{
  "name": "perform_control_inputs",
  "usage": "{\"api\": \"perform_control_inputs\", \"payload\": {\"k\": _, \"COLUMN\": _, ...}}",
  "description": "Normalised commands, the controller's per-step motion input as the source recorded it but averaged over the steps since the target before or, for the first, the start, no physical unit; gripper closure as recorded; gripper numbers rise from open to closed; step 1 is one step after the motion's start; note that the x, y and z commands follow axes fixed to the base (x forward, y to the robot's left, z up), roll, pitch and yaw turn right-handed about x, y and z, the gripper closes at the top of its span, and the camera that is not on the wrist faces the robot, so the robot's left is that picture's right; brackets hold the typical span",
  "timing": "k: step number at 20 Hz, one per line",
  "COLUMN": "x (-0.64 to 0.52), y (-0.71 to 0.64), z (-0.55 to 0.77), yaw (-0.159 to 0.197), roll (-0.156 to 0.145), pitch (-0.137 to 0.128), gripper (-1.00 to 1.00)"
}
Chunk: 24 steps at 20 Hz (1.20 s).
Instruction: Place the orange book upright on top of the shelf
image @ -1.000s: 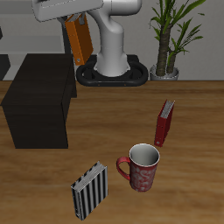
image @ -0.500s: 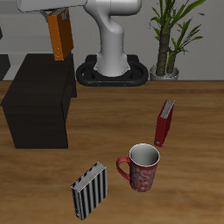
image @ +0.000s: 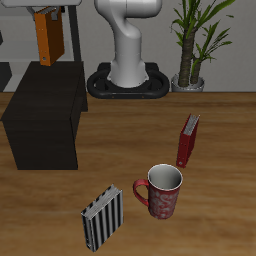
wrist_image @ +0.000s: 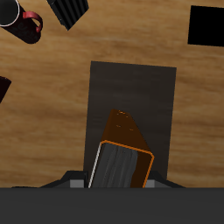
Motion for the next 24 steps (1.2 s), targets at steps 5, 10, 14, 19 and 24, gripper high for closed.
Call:
{"api": "perform_control_inputs", "payload": {"k": 5, "x": -0.02, "y": -0.21, "z": -0.03, "yaw": 0.008, "roll": 0.045, "pitch": 0.029, "gripper": 1.0}}
{"api": "perform_control_inputs", "payload": {"k": 10, "x": 0.07, "y": -0.07, "z": -0.15, "yaw": -0.002, "roll": 0.023, "pitch": 0.059, "gripper": 1.0}}
{"api": "perform_control_inputs", "payload": {"k": 14, "x": 0.13, "y": -0.02, "z": -0.21, "yaw": 0.005, "roll": -0.003, "pitch": 0.01, "gripper": 1.0}}
{"api": "perform_control_inputs", "payload": {"k": 19, "x": 0.12, "y": 0.02, "z": -0.18, "yaw": -0.012, "roll": 0.003, "pitch": 0.02, "gripper": 1.0}}
{"api": "perform_control_inputs", "payload": {"k": 24, "x": 0.11, "y": 0.02, "z": -0.22, "yaw": -0.015, "roll": 0.014, "pitch": 0.028, "gripper": 1.0}}
